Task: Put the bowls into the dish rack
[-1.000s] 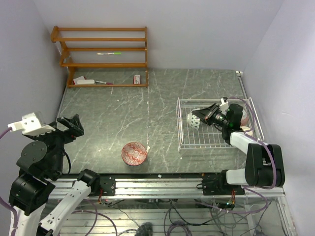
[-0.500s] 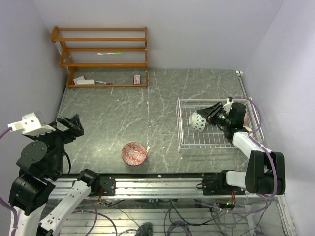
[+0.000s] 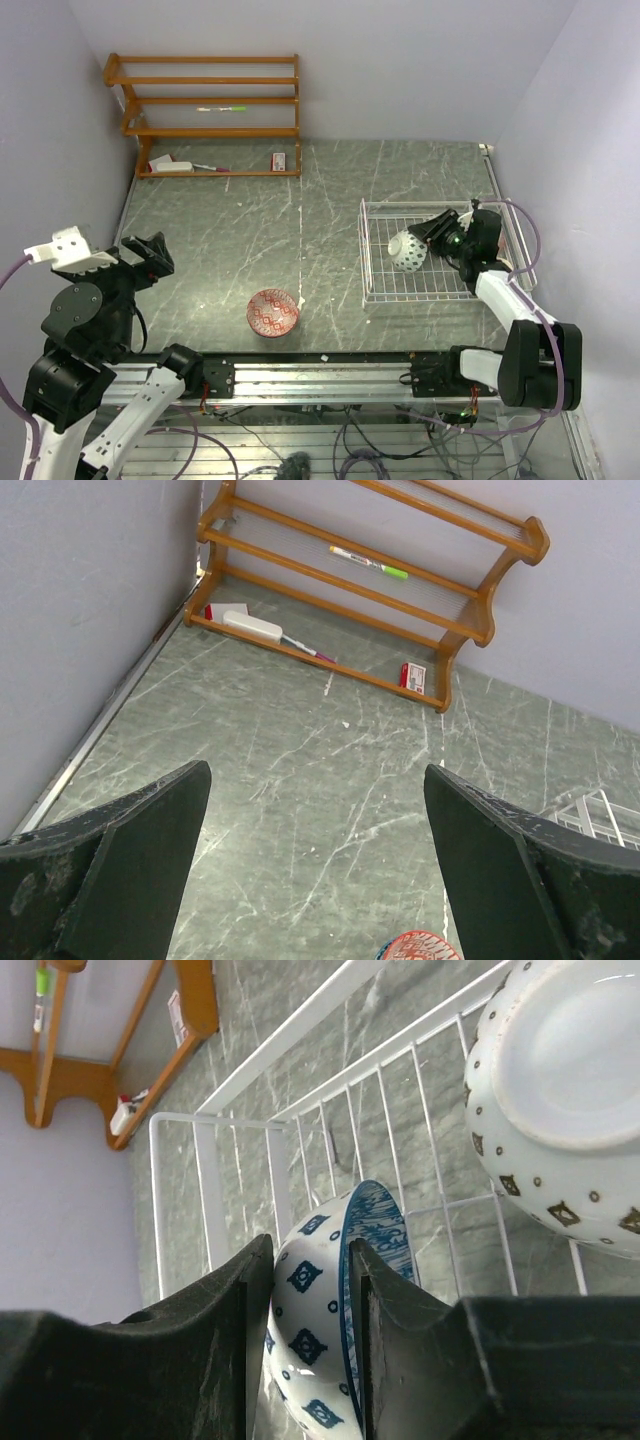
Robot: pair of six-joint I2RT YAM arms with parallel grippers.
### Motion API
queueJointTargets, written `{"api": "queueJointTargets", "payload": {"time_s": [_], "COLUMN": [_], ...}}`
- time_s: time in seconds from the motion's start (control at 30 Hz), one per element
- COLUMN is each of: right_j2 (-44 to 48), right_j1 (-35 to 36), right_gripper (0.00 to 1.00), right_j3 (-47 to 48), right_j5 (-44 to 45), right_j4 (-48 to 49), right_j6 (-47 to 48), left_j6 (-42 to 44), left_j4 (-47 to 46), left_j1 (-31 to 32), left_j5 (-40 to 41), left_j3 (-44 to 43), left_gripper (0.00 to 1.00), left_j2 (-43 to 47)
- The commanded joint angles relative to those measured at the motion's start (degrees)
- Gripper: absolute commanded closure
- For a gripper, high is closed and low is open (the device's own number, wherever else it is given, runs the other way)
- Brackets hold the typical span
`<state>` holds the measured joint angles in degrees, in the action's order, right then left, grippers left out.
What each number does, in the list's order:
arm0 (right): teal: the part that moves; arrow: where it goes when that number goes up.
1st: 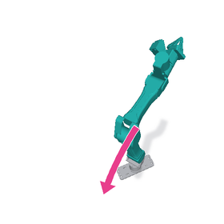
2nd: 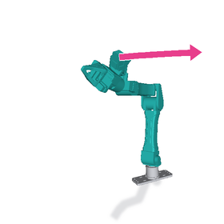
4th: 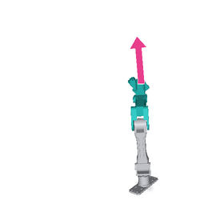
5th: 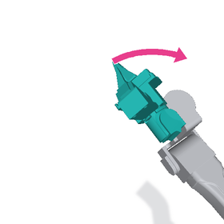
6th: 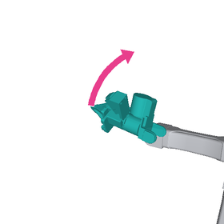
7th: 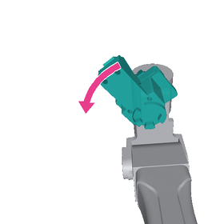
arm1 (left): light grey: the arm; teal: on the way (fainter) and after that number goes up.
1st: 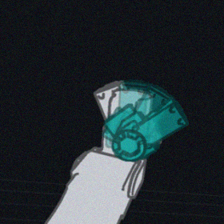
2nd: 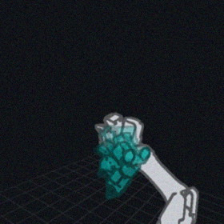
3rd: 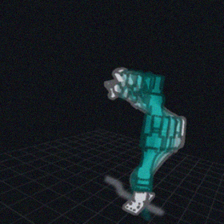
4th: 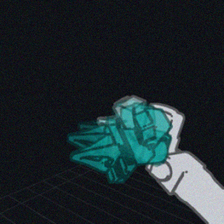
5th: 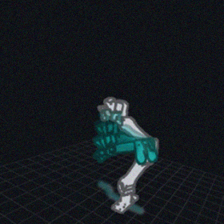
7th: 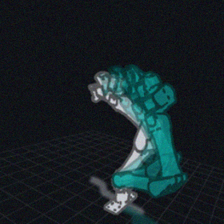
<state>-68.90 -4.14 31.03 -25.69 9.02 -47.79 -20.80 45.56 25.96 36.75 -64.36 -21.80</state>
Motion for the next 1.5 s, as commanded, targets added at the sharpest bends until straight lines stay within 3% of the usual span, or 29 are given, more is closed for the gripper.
{"api": "queueJointTargets", "payload": {"time_s": [0.0,0.33,1.27,1.33,1.37,1.43,1.47], "right_j2": [0.76,1.06,0.22,0.58,0.81,1.61,2.09], "right_j1": [-0.23,-0.30,-0.27,-0.22,-0.25,-0.25,-0.30], "right_gripper": [0.65,0.53,0.50,0.43,0.34,0.04,0.01], "right_j3": [0.23,2.40,5.62,5.71,5.71,5.72,5.64], "right_j5": [3.36,7.28,13.61,14.61,15.12,16.23,16.48], "right_j4": [-7.51,-13.27,-22.61,-23.16,-23.43,-23.85,-23.80], "right_j6": [3.68,8.47,16.66,17.41,17.79,18.41,18.48], "left_j6": [0.27,0.06,-0.04,0.13,0.22,0.23,0.24], "left_j4": [-1.88,-2.73,-4.38,-4.34,-4.30,-4.32,-4.38], "left_j1": [-0.38,-0.38,-0.38,-0.39,-0.42,-0.39,-0.38], "left_j5": [-0.90,-1.40,-2.38,-2.39,-2.34,-2.22,-2.21], "left_j3": [0.61,1.49,3.27,3.19,3.19,3.18,3.26], "left_gripper": [0.01,0.01,0.01,0.01,0.01,0.01,0.01], "left_j2": [-0.29,-0.43,-0.39,-0.49,-0.47,-0.44,-0.37]}}
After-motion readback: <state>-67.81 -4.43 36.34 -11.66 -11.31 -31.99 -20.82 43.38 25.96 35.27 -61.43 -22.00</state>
